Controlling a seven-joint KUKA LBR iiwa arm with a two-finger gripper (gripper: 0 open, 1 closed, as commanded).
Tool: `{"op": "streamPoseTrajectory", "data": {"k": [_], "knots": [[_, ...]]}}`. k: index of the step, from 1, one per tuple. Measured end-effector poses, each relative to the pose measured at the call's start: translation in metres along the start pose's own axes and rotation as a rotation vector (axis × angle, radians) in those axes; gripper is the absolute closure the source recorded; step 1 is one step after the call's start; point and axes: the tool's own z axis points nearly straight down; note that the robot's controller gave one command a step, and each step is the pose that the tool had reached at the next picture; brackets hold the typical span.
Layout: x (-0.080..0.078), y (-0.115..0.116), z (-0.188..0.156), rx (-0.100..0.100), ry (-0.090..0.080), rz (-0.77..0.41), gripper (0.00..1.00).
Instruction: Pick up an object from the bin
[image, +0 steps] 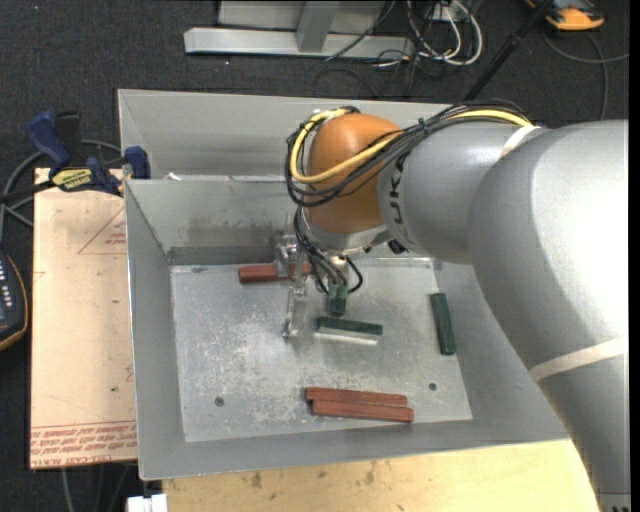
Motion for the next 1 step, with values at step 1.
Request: {"op": "streamPoseTrajectory", "data": {"k": [1], "knots": [[0.026, -0.0196, -0.0337, 0.001, 0.0, 0.097, 0.0]]}}
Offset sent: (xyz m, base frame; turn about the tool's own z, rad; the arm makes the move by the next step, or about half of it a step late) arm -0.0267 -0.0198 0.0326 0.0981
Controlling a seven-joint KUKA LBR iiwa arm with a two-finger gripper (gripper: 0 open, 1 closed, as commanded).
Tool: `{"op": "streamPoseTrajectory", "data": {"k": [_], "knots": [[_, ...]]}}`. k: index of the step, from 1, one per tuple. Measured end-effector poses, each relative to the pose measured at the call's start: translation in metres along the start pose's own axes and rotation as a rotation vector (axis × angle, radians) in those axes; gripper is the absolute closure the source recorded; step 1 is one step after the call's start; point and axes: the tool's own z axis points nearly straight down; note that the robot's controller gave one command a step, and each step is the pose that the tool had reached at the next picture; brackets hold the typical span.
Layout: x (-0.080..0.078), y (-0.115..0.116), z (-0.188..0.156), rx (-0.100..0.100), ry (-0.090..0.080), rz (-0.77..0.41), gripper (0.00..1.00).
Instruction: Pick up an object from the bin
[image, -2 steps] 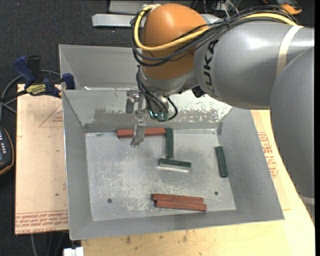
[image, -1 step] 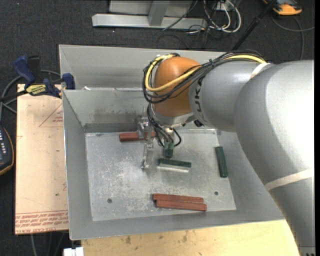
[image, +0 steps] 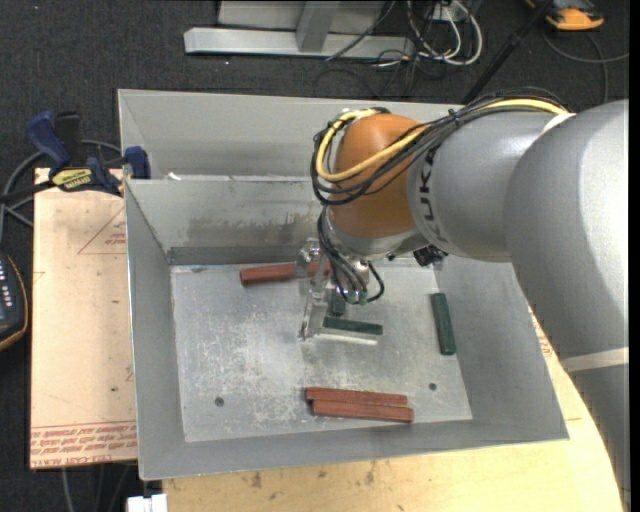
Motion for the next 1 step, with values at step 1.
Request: {"op": "streamPoseTrajectory", "data": {"k": [1], "knots": [[0.0068, -0.0678, 0.0013, 0.004, 0.002, -0.058, 0.0]]}}
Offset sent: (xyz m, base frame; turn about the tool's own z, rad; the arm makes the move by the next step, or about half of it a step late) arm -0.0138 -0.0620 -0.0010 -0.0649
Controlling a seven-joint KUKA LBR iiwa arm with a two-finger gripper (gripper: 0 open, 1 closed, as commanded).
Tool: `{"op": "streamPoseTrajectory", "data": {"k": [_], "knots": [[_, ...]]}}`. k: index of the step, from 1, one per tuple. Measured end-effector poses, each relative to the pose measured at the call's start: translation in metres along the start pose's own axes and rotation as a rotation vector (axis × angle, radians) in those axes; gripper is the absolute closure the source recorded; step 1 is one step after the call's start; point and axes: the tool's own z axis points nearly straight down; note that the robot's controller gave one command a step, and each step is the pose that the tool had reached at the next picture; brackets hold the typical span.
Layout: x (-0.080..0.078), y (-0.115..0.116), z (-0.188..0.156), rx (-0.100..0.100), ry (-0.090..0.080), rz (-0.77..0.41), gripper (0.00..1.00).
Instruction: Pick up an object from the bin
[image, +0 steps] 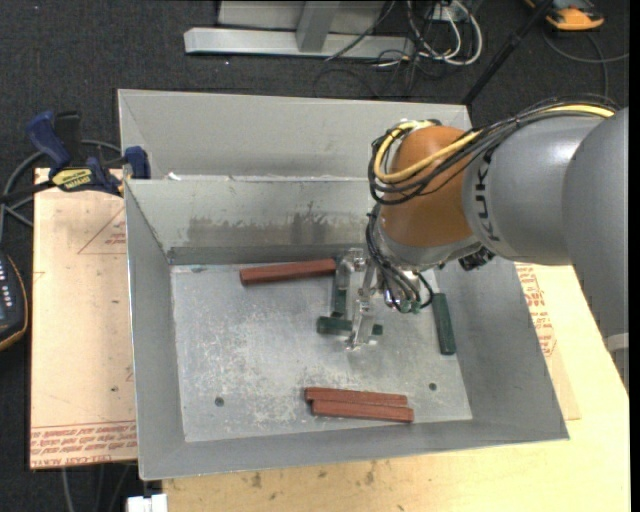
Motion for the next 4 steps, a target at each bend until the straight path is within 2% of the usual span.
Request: {"op": "streamPoseTrajectory", "data": {"k": [1, 2, 3, 4], "knots": [[-0.009, 0.0, 0.029, -0.003, -0.007, -0.526, 0.0], [-0.01, 0.0, 0.028, -0.004, -0.005, -0.523, 0.0], [-0.011, 0.0, 0.025, -0.003, -0.007, -0.522, 1.0], [-0.013, 0.001, -0.009, -0.003, -0.008, -0.519, 1.0]]}}
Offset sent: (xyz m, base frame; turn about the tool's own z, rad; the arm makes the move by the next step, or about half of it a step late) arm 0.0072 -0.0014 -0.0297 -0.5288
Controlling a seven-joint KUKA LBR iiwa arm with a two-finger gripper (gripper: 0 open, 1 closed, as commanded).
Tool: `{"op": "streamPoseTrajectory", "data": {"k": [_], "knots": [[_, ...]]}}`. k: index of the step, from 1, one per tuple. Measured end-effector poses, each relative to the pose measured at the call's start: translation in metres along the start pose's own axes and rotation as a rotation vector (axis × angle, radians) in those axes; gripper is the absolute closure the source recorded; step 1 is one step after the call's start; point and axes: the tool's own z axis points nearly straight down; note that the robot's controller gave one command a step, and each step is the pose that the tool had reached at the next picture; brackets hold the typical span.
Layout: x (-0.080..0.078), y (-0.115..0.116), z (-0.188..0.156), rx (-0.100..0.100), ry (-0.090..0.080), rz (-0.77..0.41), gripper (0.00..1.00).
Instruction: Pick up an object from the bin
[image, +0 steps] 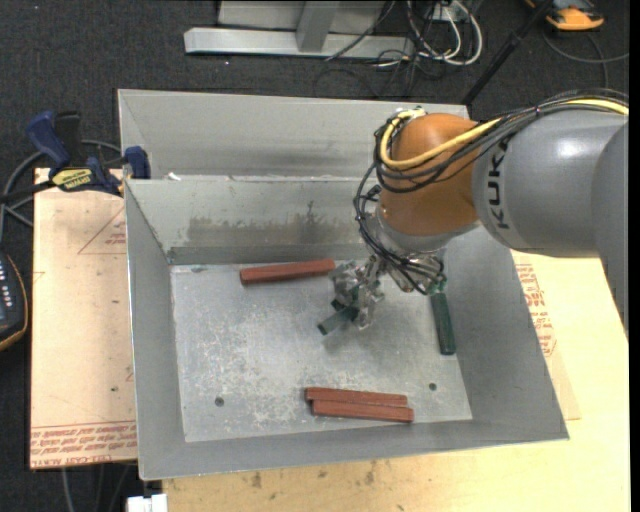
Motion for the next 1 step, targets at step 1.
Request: {"op": "streamPoseTrajectory", "data": {"k": [1], "knots": [[-0.0019, 0.0002, -0.0334, 0.0, 0.001, 0.002, 1.0]]}}
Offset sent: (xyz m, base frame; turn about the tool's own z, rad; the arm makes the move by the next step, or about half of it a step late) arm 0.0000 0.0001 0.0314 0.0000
